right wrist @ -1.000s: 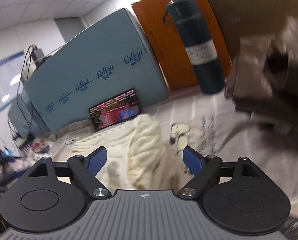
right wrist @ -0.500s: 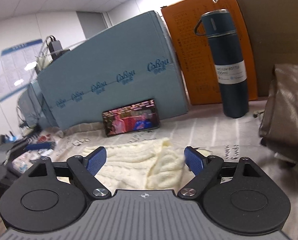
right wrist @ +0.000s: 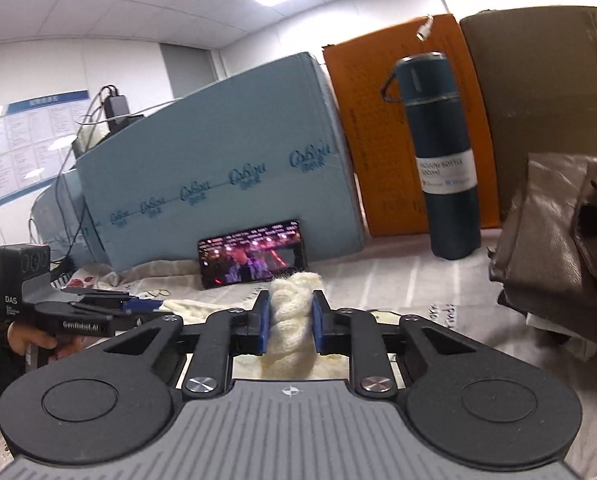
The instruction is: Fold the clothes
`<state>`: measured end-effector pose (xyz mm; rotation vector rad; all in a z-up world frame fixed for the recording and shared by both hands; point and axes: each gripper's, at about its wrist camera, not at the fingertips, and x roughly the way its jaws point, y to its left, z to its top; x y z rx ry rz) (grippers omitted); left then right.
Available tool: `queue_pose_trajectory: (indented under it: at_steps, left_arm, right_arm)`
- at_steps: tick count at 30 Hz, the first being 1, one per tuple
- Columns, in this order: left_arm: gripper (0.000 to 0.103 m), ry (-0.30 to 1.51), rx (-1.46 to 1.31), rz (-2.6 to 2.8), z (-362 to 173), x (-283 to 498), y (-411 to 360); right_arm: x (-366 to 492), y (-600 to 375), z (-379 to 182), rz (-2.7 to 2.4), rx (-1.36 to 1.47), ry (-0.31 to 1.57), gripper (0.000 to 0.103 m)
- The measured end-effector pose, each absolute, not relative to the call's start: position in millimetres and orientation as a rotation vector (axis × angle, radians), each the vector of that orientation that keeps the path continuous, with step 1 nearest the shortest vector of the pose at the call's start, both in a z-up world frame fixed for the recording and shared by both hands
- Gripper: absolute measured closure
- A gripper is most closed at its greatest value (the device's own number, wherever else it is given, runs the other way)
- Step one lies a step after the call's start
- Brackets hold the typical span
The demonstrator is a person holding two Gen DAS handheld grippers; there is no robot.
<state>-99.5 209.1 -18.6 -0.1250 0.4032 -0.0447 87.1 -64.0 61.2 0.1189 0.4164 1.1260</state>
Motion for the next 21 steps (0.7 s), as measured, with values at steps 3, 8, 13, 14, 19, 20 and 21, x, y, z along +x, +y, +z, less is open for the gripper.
queue_pose_trajectory:
  at_steps: [3, 8, 13, 14, 19, 20, 21]
  left_arm:
    - [0.098, 0.330, -0.119, -0.037, -9.6, -118.6, 201.6]
    - [0.101, 0.244, -0.109, -0.034, 4.5, -154.0, 187.2]
    - [0.101, 0.158, -0.098, -0.029, 18.3, -189.8, 172.9]
    - [0.101, 0.145, -0.095, -0.023, 19.6, -198.3, 170.7]
    - [0.093, 0.162, 0.077, 0.008, 25.0, -215.3, 148.2]
    - [0.080, 0.164, 0.144, 0.015, 26.6, -215.5, 141.1]
    - [0.050, 0.165, 0.212, 0.023, 28.3, -215.6, 134.0]
  right_arm:
    - [81.7, -66.3, 65.8, 1.160, 0.135, 0.398, 0.088]
    - [57.6, -79.9, 82.1, 1.258, 0.155, 0.322, 0.089]
    - [18.1, -99.0, 94.2, 1.384, 0.140, 0.245, 0.090]
    - [9.3, -102.9, 95.3, 1.412, 0.129, 0.238, 0.090]
    - [-25.9, -115.7, 96.1, 1.509, 0.046, 0.235, 0.090]
    - [-30.2, -116.8, 96.0, 1.518, 0.036, 0.240, 0.090]
    - [-34.5, -118.0, 95.9, 1.526, 0.026, 0.246, 0.090]
